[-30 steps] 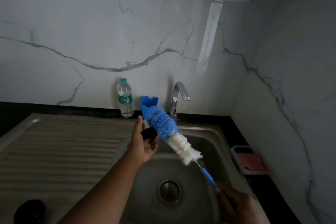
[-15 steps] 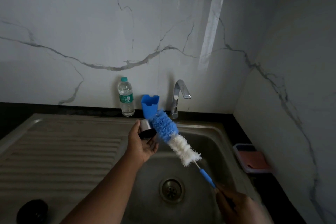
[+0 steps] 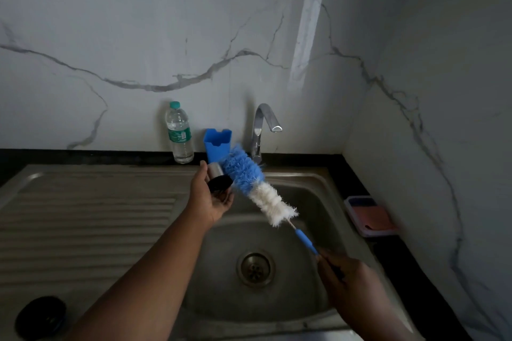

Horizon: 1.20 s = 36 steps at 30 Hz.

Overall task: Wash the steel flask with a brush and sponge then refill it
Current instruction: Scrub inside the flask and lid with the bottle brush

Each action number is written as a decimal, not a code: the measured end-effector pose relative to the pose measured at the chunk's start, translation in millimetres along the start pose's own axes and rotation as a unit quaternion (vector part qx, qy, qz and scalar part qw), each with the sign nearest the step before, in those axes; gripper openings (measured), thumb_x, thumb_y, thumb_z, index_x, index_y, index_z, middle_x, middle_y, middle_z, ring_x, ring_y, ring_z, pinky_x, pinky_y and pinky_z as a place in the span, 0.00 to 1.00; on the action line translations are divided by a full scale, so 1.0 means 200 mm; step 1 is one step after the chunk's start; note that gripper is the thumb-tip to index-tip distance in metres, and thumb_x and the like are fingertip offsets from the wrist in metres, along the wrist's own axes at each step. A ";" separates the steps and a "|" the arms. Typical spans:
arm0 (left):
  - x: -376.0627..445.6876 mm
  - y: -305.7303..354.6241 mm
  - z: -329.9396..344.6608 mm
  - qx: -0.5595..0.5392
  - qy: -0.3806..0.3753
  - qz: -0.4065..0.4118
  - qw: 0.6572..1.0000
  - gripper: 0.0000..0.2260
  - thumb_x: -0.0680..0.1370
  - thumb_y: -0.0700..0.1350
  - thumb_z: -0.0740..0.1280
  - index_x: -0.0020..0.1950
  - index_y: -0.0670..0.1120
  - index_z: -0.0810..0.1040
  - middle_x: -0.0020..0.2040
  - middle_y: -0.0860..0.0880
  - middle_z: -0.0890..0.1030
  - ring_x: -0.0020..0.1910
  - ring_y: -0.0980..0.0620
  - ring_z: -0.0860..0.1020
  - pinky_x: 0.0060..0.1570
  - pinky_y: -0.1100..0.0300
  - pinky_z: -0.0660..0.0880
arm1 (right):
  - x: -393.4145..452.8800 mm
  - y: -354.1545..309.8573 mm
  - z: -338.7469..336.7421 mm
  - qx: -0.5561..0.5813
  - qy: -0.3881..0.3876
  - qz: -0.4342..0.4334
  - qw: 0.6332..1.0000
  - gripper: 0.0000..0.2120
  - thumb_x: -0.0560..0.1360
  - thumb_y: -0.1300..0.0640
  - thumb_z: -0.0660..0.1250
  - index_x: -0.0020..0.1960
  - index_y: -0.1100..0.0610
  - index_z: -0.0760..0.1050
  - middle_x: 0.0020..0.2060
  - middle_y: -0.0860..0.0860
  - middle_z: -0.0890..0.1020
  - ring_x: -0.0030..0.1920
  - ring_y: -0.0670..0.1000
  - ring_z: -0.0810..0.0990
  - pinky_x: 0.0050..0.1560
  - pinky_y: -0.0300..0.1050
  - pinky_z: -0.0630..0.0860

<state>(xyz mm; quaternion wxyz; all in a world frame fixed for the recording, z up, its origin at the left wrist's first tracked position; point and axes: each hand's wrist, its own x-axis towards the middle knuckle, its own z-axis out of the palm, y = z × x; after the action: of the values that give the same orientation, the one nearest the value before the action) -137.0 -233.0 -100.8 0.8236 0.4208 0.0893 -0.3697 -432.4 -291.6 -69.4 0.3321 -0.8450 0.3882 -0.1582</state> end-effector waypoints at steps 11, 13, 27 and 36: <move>0.00 -0.01 0.00 0.044 0.020 -0.014 0.999 0.25 0.72 0.64 0.69 0.58 0.46 0.77 0.51 0.44 0.79 0.49 0.49 0.76 0.47 0.55 0.76 | -0.01 -0.02 0.00 0.006 -0.004 0.002 1.000 0.05 0.76 0.49 0.64 0.46 0.41 0.79 0.33 0.44 0.81 0.33 0.43 0.79 0.36 0.45 0.76; 0.00 0.00 -0.01 0.027 0.029 -0.017 0.999 0.22 0.74 0.63 0.68 0.55 0.46 0.77 0.51 0.44 0.79 0.49 0.48 0.76 0.46 0.57 0.75 | -0.01 -0.03 0.00 0.006 -0.012 -0.004 1.000 0.06 0.76 0.50 0.64 0.44 0.42 0.79 0.32 0.44 0.80 0.32 0.44 0.79 0.34 0.45 0.75; -0.01 -0.01 -0.04 -0.026 0.001 -0.033 0.999 0.21 0.80 0.57 0.59 0.65 0.44 0.74 0.54 0.40 0.79 0.51 0.44 0.78 0.52 0.51 0.75 | -0.06 0.00 0.00 0.016 -0.033 0.020 0.999 0.07 0.77 0.50 0.64 0.46 0.43 0.81 0.25 0.40 0.76 0.29 0.39 0.75 0.29 0.34 0.68; -0.04 -0.01 -0.03 -0.017 -0.022 0.004 1.000 0.16 0.76 0.54 0.69 0.57 0.44 0.76 0.52 0.42 0.80 0.51 0.45 0.79 0.60 0.52 0.76 | -0.05 0.00 0.00 0.032 -0.030 0.028 0.999 0.08 0.77 0.50 0.65 0.52 0.41 0.81 0.24 0.34 0.75 0.28 0.34 0.74 0.29 0.31 0.68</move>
<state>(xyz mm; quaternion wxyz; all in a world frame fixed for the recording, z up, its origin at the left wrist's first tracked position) -142.9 -225.0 -102.4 0.8338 0.3989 0.0759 -0.3741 -439.3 -283.8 -68.4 0.3746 -0.8274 0.3959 -0.1354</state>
